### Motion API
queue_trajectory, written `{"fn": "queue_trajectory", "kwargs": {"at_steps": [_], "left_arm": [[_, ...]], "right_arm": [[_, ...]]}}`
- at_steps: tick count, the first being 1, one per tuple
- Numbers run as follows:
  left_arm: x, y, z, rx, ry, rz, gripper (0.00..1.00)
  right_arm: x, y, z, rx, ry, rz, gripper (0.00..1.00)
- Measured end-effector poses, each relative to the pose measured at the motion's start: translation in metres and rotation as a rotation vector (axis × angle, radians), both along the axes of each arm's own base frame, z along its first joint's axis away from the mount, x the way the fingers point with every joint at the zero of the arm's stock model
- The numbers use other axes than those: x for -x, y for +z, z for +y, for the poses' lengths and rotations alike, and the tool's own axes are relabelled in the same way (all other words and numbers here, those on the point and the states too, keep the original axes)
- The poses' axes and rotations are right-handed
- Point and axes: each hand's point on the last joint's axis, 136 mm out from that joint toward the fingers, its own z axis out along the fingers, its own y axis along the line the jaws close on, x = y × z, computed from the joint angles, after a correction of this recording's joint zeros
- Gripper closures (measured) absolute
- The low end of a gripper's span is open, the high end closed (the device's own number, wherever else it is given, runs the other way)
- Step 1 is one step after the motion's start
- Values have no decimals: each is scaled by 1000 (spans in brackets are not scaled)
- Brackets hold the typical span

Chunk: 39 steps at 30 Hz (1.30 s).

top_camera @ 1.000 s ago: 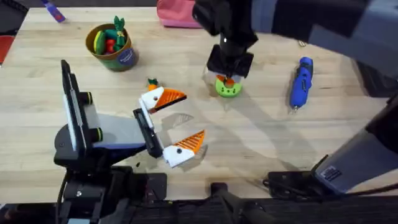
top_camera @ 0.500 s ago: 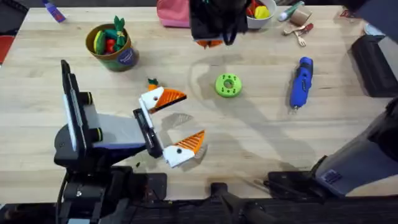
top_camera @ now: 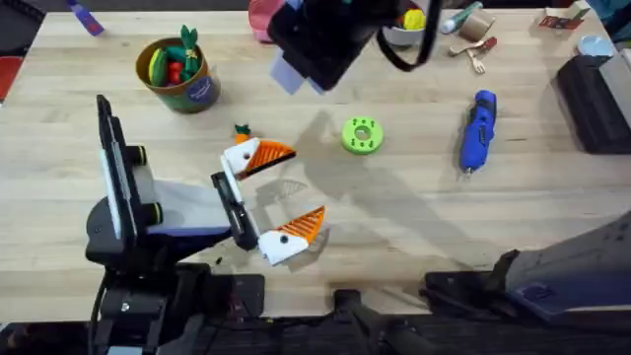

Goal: Pick up the gripper from the table and insert it into the empty holder that is missing its gripper. Then pick up a screw, insert it into the mounting hole, and use the screwdriver to tighten it. Finally, clean up the table by picking up the vegetable and placing it into the bucket.

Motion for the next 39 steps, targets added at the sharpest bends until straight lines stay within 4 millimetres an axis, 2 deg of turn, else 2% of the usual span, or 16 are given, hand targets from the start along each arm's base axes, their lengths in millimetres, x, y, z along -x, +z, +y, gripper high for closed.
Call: {"fn": "queue_trajectory", "kwargs": {"at_steps": [10, 14, 23, 32, 39], "left_arm": [[0, 0, 0, 0, 0, 0, 15], [0, 0, 0, 0, 0, 0, 15], [0, 0, 0, 0, 0, 0, 15], [0, 0, 0, 0, 0, 0, 15], [0, 0, 0, 0, 0, 0, 16]], "right_arm": [[26, 27, -6, 21, 117, -12, 996], [35, 32, 2, 31, 180, -26, 996], [47, 2, 34, 123, 383, -32, 996], [44, -22, 44, 188, 473, -21, 996], [51, -38, 52, 226, 527, -1, 996]]}}
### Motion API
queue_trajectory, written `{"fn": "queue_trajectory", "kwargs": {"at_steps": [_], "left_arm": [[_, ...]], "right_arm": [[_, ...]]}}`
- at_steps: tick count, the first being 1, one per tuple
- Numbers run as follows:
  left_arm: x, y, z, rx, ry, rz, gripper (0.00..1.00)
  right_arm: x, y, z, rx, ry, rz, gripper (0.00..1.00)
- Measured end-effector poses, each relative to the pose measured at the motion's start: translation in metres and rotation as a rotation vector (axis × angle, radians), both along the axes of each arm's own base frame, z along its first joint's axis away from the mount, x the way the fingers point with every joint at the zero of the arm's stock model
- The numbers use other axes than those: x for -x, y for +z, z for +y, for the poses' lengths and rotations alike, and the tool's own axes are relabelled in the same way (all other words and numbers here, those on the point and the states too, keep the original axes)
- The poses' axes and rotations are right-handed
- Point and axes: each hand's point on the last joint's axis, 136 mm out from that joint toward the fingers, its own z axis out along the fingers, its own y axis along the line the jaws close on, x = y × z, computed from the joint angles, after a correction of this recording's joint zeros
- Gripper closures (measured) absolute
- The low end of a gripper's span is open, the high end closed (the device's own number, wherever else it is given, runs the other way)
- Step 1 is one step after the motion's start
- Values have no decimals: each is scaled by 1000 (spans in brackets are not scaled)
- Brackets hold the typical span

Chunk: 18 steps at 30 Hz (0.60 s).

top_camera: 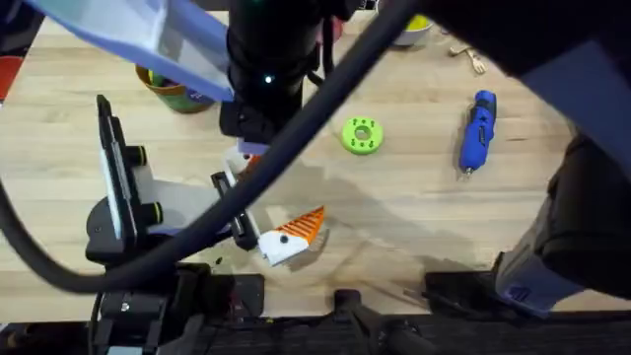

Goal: Pick up the gripper from the table and insert it into the empty holder that is missing its gripper. Then pick up a screw, insert it into the mounting hole, and use the screwdriver to tighten it. Finally, clean up the table by picking up the vegetable and placing it into the bucket.

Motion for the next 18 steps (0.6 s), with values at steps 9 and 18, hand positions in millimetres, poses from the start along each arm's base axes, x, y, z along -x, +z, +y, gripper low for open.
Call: {"fn": "queue_trajectory", "kwargs": {"at_steps": [9, 18], "left_arm": [[0, 0, 0, 0, 0, 0, 15], [0, 0, 0, 0, 0, 0, 15]], "right_arm": [[4, -4, 9, 6, 96, -25, 996], [7, -3, 15, -5, 136, -43, 996]]}}
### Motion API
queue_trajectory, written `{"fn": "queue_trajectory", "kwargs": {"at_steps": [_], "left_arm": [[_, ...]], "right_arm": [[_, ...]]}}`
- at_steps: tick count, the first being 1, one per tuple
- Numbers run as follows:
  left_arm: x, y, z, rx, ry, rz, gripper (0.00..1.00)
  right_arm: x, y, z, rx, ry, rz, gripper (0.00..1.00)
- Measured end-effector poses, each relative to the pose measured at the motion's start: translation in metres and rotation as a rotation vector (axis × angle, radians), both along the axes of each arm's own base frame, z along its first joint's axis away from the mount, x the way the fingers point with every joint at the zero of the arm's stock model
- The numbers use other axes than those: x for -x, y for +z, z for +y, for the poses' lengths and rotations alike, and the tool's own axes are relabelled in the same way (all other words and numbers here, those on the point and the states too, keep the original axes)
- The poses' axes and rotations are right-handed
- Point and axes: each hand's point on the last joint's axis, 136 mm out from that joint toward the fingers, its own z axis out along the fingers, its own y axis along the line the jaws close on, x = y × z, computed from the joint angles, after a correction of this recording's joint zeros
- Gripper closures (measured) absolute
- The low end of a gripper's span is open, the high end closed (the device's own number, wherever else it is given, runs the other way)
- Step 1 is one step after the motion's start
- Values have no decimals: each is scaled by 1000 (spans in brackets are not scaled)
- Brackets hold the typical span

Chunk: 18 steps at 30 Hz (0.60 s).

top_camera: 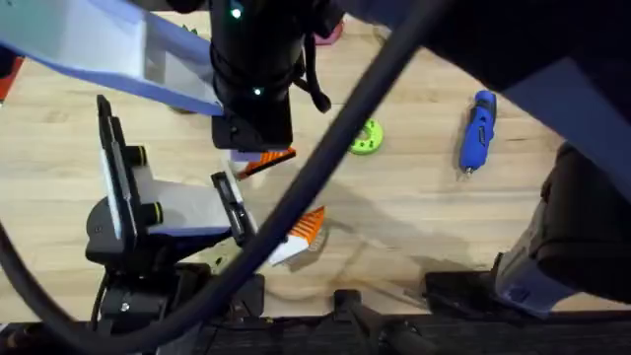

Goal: Pick up the gripper from the table and insert it into the empty holder that is missing its gripper. Then pick up a screw, insert it into the mounting hole, and use the screwdriver to tighten it. Finally, clean up the table by picking up the vegetable and placing it into the bucket.

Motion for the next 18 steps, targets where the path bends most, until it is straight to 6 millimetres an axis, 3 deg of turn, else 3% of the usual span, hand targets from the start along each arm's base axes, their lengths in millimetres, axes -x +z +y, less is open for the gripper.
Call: {"fn": "queue_trajectory", "kwargs": {"at_steps": [18], "left_arm": [[0, 0, 0, 0, 0, 0, 16]], "right_arm": [[-1, -8, 2, 16, 1, 9, 996]]}}
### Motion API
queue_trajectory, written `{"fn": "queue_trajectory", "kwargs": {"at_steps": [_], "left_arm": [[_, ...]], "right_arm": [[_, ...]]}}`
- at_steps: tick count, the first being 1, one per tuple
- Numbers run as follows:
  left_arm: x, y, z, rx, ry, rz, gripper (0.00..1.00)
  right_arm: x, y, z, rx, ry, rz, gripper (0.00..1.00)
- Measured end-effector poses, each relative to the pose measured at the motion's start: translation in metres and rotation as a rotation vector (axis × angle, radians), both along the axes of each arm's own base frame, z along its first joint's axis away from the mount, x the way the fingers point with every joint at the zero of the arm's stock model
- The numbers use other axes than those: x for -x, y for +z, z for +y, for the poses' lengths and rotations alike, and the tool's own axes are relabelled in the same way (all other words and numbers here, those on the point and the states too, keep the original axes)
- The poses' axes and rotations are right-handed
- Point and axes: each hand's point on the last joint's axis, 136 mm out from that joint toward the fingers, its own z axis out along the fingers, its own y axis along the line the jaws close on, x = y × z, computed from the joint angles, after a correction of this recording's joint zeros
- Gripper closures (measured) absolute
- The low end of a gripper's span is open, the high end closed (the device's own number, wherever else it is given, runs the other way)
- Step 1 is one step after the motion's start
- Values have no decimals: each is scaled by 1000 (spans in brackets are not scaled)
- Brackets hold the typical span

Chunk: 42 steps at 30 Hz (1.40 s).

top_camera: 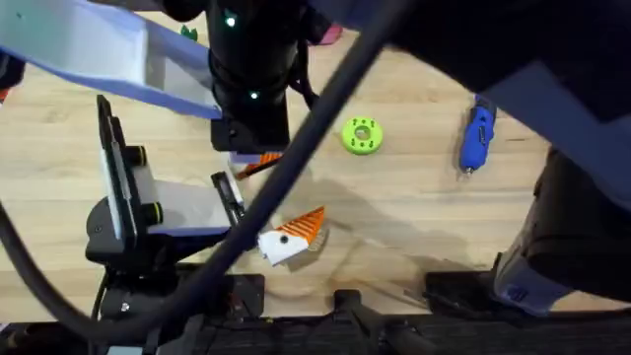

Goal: Pick up the gripper from the table and insert it into the empty holder that is missing its gripper. Then pick up a screw, insert it into the mounting hole, and use the screwdriver to tighten it. Finally, clean up the table by picking up the vegetable and placing it into the bucket.

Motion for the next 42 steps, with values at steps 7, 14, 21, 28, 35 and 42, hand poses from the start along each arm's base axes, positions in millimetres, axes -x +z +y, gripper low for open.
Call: {"fn": "queue_trajectory", "kwargs": {"at_steps": [7, 14, 21, 28, 35, 42], "left_arm": [[0, 0, 0, 0, 0, 0, 15], [0, 0, 0, 0, 0, 0, 15], [0, 0, 0, 0, 0, 0, 14], [0, 0, 0, 0, 0, 0, 15], [0, 0, 0, 3, 0, 7, 16], [0, 0, 0, 3, 0, 8, 15]], "right_arm": [[0, -2, 0, 4, 0, 2, 996], [0, -2, 0, 4, 0, 2, 996], [0, -2, 0, 4, 0, 2, 996], [3, -3, 2, 5, 9, 3, 996], [3, -9, 5, 17, 12, 9, 996], [2, -9, 4, 23, 9, 2, 996]]}}
